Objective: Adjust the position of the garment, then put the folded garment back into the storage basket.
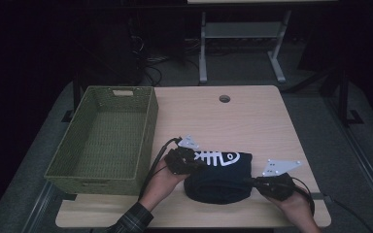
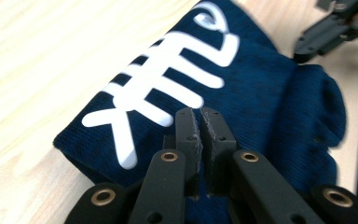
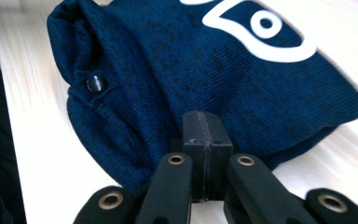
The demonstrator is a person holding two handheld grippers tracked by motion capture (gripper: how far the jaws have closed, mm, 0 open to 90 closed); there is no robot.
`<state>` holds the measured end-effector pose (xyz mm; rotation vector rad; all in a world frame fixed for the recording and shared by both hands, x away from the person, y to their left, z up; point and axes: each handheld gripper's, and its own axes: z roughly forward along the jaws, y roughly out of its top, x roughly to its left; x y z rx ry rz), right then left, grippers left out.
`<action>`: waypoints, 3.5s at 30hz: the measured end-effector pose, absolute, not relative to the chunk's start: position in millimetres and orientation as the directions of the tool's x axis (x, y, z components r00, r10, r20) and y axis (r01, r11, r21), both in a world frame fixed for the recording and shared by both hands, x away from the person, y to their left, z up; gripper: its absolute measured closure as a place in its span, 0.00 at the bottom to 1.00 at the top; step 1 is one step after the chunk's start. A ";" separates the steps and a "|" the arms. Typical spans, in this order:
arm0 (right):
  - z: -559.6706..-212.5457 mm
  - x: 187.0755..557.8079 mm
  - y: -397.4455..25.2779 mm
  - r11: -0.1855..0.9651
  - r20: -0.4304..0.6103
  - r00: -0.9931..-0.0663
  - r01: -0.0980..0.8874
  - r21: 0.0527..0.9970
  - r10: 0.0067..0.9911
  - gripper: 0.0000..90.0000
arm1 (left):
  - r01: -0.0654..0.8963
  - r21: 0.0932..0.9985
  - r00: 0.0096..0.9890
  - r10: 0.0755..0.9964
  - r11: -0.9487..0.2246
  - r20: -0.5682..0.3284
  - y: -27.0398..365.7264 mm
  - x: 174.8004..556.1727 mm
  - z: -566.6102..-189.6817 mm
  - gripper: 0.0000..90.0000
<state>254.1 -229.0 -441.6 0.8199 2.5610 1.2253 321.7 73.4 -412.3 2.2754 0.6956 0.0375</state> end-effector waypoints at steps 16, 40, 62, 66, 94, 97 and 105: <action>-462.8 243.8 -195.7 0.580 0.078 -0.873 0.385 0.718 0.482 1.00 | 0.460 0.612 0.858 0.499 -0.644 -0.119 49.3 347.3 -445.0 1.00; -440.7 235.2 -249.6 0.445 0.035 -0.731 0.452 0.773 0.682 0.62 | 0.501 0.619 0.838 0.517 -0.605 -0.174 80.2 338.4 -417.2 0.55; -476.1 265.5 -291.1 0.368 0.021 -0.542 0.598 0.712 0.840 0.15 | 0.515 0.601 0.825 0.543 -0.611 -0.154 85.3 349.0 -454.5 0.19; -479.5 268.8 -288.9 0.378 0.007 -0.539 0.600 0.705 0.842 0.14 | 0.506 0.596 0.834 0.530 -0.624 -0.154 84.9 350.0 -457.3 0.19; -483.0 272.5 -289.1 0.349 0.028 -0.527 0.602 0.718 0.850 0.10 | 0.530 0.593 0.846 0.423 -0.606 -0.324 84.1 353.5 -460.6 0.76; -483.0 272.5 -289.1 0.350 0.027 -0.526 0.602 0.718 0.850 0.10 | 0.529 0.586 0.848 0.419 -0.614 -0.326 83.3 354.5 -458.8 0.80; -482.9 272.5 -289.2 0.351 0.026 -0.527 0.601 0.718 0.849 0.10 | 0.512 0.587 0.858 0.404 -0.627 -0.318 81.8 354.1 -447.9 0.84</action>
